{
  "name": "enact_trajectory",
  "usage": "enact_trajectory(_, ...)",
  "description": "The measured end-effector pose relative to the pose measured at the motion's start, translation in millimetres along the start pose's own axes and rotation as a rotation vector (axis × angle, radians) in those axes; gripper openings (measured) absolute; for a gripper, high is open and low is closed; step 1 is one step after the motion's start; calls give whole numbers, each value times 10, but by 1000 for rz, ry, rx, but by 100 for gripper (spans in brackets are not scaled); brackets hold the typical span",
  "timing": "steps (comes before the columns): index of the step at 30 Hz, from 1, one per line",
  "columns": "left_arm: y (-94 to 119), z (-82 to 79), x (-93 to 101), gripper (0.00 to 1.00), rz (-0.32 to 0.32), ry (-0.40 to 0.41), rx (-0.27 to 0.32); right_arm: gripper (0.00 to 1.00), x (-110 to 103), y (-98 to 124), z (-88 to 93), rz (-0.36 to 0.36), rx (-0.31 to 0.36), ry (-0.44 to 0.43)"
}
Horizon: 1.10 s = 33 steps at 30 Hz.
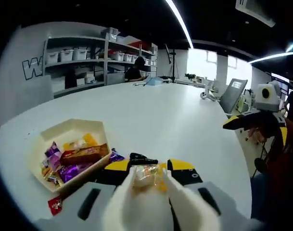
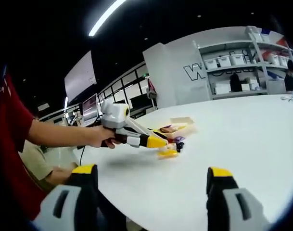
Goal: Place the target food into the container with the food tongs after gripping and lifting it, then release it inside without dropping or visibly crushing the food.
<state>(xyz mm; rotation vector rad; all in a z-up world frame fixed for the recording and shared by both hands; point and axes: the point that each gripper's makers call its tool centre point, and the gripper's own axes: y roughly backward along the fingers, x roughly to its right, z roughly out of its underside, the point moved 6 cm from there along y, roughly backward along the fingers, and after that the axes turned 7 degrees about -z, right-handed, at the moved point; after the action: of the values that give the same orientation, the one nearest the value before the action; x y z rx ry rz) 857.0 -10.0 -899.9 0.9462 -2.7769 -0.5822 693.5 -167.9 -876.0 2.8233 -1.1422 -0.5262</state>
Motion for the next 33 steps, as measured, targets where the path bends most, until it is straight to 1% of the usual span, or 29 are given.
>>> enact_trajectory(3, 27, 13, 4, 28, -6, 1, -7, 93, -16, -10, -2, -3, -2, 3)
enact_trajectory(8, 90, 39, 45, 28, -15, -25, -18, 93, -60, -29, 9, -13, -10, 10)
enact_trajectory(12, 182, 77, 51, 28, -30, -21, -30, 93, -93, -26, 6, -20, -8, 13)
enact_trajectory(18, 302, 141, 77, 28, -42, -11, -25, 93, -147, -8, -4, -29, -6, 21)
enact_trajectory(19, 335, 154, 85, 28, -52, -6, -24, 93, -157, -2, -5, -30, -6, 22)
enact_trajectory(21, 367, 166, 85, 29, -71, 16, -25, 93, -174, 8, -7, -32, -6, 26)
enact_trajectory(23, 406, 172, 96, 29, -87, 58, -25, 93, -185, 12, -10, -34, -7, 28)
enact_trajectory(24, 443, 166, 122, 29, -93, 132, -25, 93, -197, 15, -12, -38, -7, 30)
enact_trajectory(25, 483, 151, 140, 29, -86, 163, -23, 93, -202, 17, -14, -40, -6, 30)
enact_trajectory(27, 535, 133, 139, 29, -88, 119, -2, 93, -202, 14, -10, -44, -8, 29)
enact_trajectory(28, 555, 140, 112, 29, -105, 77, -3, 93, -203, 13, -6, -45, -10, 29)
enact_trajectory(29, 589, 195, 87, 29, -120, 30, -31, 93, -206, 8, -2, -47, -11, 31)
enact_trajectory(30, 602, 230, 77, 29, -121, 17, -45, 93, -211, 3, 0, -50, -11, 31)
enact_trajectory(31, 615, 285, 78, 29, -110, 38, -55, 93, -215, -3, 2, -54, -13, 30)
enact_trajectory(33, 648, 336, 73, 29, -94, 52, -44, 93, -229, -21, 1, -60, -14, 34)
